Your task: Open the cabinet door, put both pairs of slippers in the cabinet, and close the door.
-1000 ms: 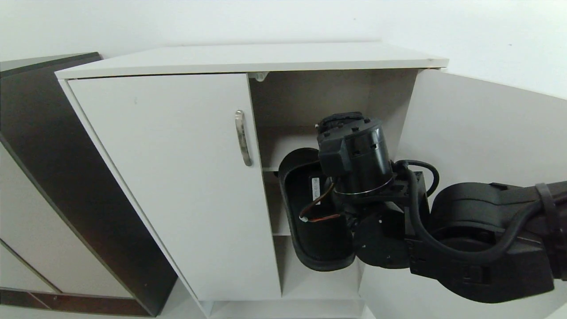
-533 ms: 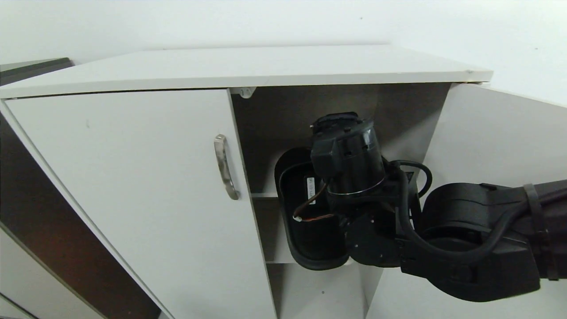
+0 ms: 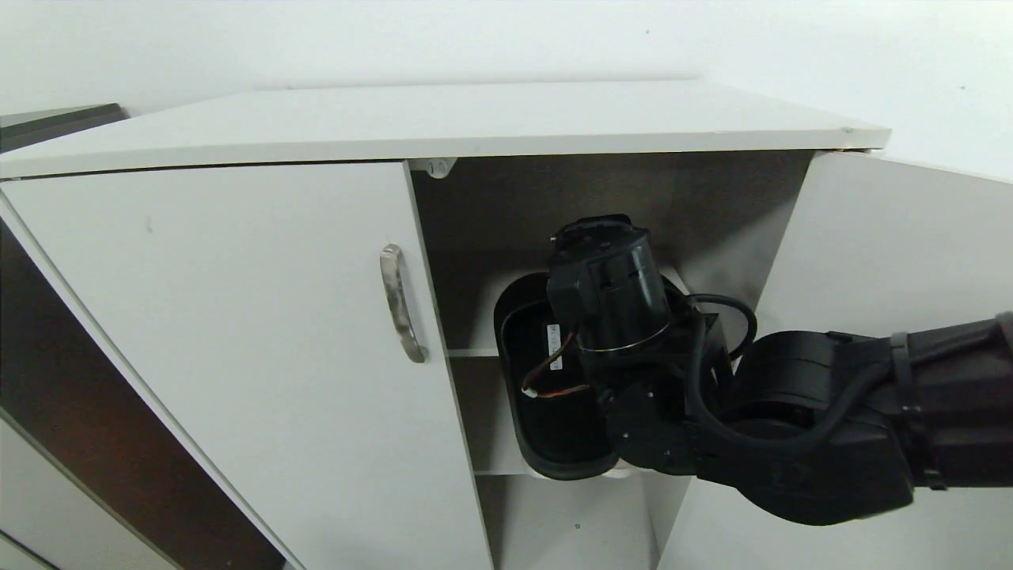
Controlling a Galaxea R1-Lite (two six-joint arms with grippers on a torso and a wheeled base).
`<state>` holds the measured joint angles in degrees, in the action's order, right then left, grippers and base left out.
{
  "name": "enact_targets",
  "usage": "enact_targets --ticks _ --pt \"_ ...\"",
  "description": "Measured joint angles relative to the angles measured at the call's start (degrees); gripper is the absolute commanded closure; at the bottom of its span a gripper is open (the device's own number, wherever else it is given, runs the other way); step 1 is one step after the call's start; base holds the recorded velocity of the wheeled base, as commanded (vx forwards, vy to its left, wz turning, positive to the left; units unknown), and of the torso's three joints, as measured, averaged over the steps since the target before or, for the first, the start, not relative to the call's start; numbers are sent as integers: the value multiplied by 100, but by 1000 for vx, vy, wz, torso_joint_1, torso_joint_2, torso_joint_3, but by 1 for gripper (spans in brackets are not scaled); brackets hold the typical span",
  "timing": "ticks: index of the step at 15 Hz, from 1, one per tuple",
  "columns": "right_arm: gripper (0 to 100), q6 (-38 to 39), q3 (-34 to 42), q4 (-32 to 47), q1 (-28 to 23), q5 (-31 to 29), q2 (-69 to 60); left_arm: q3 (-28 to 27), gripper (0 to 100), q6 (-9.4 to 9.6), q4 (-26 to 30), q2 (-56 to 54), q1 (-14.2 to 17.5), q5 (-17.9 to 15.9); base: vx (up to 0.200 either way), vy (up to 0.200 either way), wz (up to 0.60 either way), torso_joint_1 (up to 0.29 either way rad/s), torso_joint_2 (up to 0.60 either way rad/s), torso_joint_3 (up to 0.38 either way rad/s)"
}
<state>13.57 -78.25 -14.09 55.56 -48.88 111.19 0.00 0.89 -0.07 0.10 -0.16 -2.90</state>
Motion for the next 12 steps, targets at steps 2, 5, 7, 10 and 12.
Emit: enact_targets --ticks 2,5,7,10,12 --pt "100 -5 -207 0 -152 148 160 0 100 1 0 0 0 0 0 0 0 0 0 0" --pt "100 -44 -728 30 -325 213 418 0 100 0 0 0 -2 0 0 0 0 0 0 0" --pt "100 -205 -1135 71 -439 239 631 0 100 0 0 0 -2 0 0 0 0 0 0 0" --pt "100 -273 -1736 350 -617 329 924 0 100 0 0 0 -2 1 0 0 0 0 0 0" --pt "100 -273 -2227 674 -747 358 1089 0 100 0 0 0 -2 0 0 0 0 0 0 0"
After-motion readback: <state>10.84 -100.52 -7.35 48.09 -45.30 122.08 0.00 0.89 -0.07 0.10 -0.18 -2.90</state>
